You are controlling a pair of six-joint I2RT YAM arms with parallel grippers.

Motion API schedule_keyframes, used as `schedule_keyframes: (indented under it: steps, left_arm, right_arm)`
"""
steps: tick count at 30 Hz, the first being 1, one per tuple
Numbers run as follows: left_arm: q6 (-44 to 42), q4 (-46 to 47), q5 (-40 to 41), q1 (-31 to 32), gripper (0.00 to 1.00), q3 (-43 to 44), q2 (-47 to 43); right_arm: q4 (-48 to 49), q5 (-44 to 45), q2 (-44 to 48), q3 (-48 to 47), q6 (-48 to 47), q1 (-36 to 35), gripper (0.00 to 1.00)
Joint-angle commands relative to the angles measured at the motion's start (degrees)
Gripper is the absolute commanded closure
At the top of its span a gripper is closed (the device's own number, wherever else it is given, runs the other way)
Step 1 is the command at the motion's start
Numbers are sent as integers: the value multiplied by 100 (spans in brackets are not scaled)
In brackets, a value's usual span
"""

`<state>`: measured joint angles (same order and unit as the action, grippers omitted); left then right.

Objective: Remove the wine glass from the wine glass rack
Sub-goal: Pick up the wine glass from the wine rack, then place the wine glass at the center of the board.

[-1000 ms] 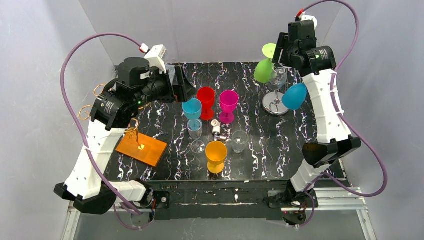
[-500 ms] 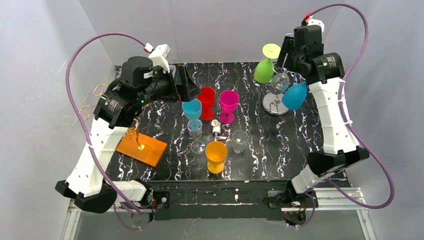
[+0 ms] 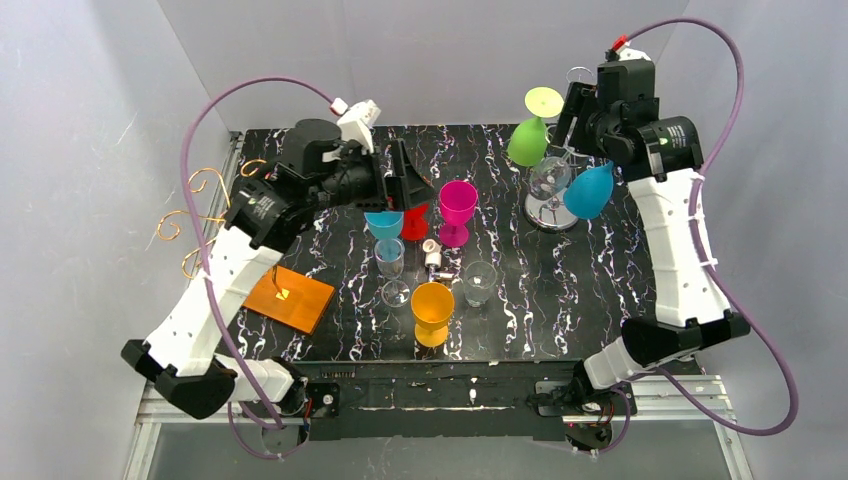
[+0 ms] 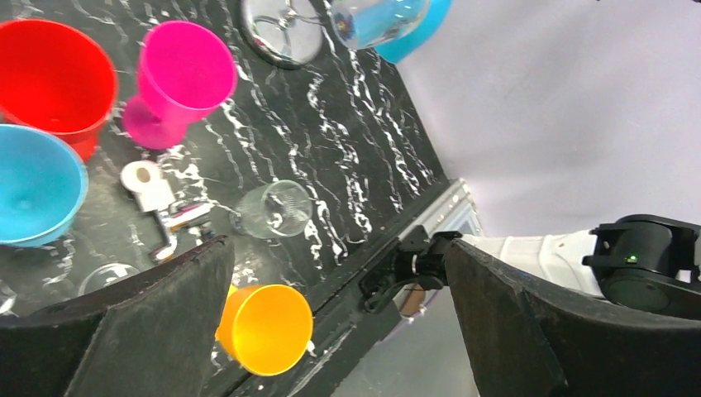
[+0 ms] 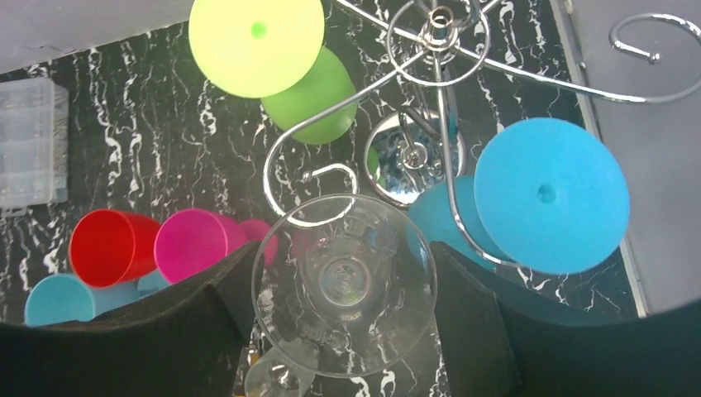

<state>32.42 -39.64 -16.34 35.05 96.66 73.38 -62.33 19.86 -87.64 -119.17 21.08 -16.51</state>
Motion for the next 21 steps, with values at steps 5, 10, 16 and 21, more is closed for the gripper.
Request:
schedule_keyframes:
  steps: [5, 10, 16, 21]
  left_arm:
    - [1067, 1707, -164, 638, 3, -703, 285]
    - [1591, 2543, 235, 991, 8, -1066, 417]
    - [1878, 3198, 706, 1045, 13, -1531, 428]
    - [1965, 3487, 796, 1036, 15, -1672, 540]
  right_arm:
    - [18, -813, 565, 48, 314, 25, 65]
    - [168, -1675, 609, 46, 673, 25, 66]
    - [393, -2391, 597, -66, 1007, 25, 66]
    - [524, -2749, 539, -182, 1217, 25, 66]
